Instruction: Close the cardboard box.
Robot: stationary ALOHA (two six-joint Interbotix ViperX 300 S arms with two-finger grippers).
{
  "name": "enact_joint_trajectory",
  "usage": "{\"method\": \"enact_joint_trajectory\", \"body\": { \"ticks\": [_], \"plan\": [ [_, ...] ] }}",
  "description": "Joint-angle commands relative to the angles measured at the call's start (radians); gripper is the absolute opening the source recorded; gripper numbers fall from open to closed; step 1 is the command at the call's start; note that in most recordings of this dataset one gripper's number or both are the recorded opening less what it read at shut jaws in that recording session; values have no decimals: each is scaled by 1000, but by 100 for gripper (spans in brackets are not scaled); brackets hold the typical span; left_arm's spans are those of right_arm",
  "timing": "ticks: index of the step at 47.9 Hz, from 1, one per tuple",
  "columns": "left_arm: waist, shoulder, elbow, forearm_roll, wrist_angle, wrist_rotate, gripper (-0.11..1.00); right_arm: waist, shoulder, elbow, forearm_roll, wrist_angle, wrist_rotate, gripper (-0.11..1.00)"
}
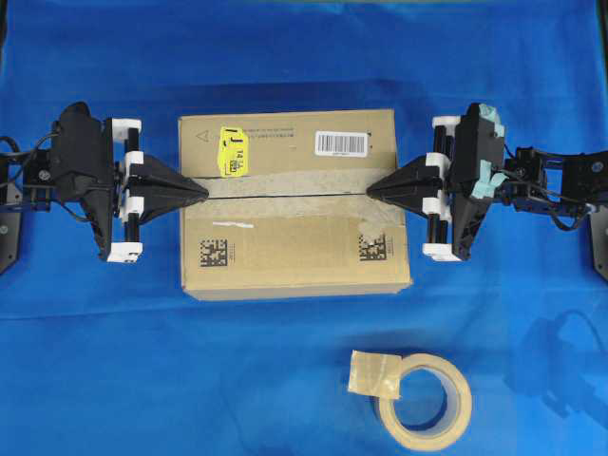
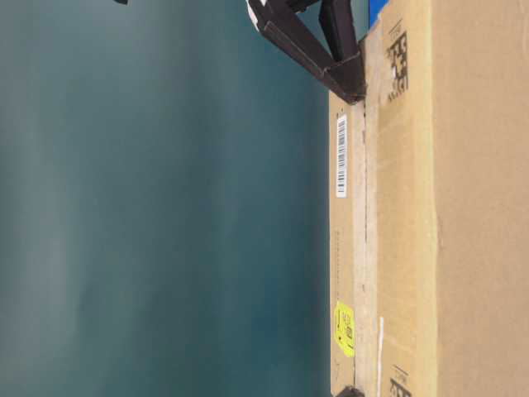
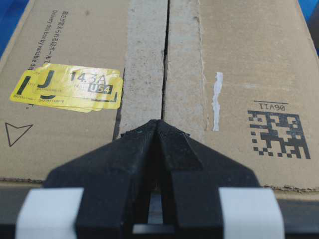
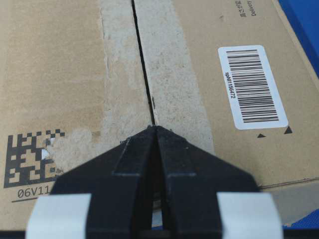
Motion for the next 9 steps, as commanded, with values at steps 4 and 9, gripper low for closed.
{"method": "enact_joint_trajectory", "body": {
  "ticks": [4, 9],
  "plan": [
    [2, -2, -14, -2, -3, 0, 0, -8, -12, -6, 3, -6, 0, 0],
    [-2, -2, -15, 0, -3, -2, 0, -8, -12, -6, 5, -5, 0, 0]
  ]
}}
